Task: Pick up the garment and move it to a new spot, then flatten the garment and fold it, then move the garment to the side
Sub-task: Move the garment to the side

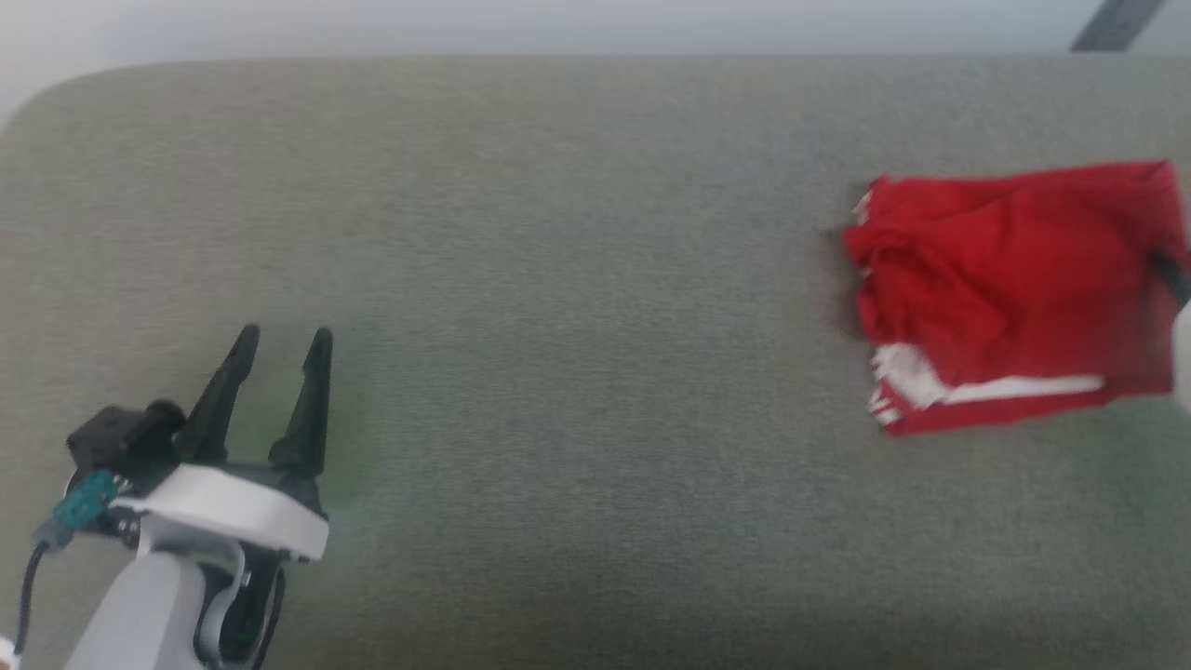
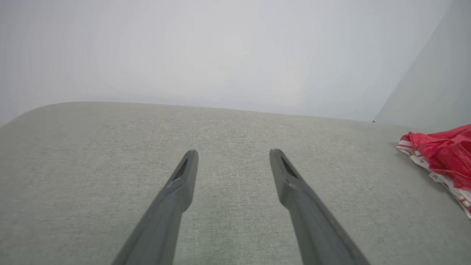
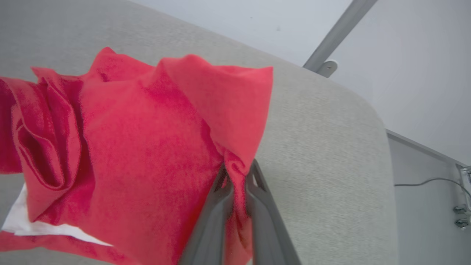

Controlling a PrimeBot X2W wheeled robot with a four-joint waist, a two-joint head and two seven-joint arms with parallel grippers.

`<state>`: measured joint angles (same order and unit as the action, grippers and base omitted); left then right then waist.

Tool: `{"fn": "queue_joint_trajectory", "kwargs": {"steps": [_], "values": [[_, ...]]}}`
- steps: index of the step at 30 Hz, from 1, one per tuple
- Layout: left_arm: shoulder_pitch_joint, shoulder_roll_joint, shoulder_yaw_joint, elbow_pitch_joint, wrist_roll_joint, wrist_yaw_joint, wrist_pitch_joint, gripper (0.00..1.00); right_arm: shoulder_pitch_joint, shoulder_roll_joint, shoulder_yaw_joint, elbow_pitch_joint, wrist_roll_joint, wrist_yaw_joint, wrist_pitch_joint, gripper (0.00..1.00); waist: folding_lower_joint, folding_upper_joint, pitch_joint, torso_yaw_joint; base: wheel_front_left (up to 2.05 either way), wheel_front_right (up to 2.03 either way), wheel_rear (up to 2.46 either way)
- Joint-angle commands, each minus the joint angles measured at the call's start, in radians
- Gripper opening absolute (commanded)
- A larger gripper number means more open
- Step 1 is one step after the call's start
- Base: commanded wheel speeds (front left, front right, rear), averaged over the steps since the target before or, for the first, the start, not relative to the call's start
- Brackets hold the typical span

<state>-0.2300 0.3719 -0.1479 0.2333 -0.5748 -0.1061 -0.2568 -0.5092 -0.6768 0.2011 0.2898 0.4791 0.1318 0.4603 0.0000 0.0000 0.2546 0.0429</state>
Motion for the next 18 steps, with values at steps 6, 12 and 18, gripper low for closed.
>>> {"fn": "queue_joint_trajectory", "kwargs": {"steps": [6, 12, 18], "values": [[-0.093, 0.008, -0.038, 0.014, 0.015, -0.013, 0.008, 1.0, -0.103, -0.076, 0.017, 0.072, -0.016, -0.002, -0.092, 0.0, 0.0, 0.0, 0.072, -0.073, 0.0, 0.0, 0.0], [-0.164, 0.012, -0.077, 0.024, 0.024, -0.017, 0.014, 1.0, -0.205, -0.136, 0.047, 0.186, -0.049, -0.002, -0.182, 0.0, 0.0, 0.0, 0.122, -0.108, 0.0, 0.0, 0.0], [-0.225, 0.015, -0.114, 0.038, 0.029, -0.02, 0.016, 1.0, -0.295, -0.162, 0.065, 0.292, -0.098, -0.002, -0.245, 0.0, 0.0, 0.0, 0.167, -0.132, 0.0, 0.0, 0.0]]}}
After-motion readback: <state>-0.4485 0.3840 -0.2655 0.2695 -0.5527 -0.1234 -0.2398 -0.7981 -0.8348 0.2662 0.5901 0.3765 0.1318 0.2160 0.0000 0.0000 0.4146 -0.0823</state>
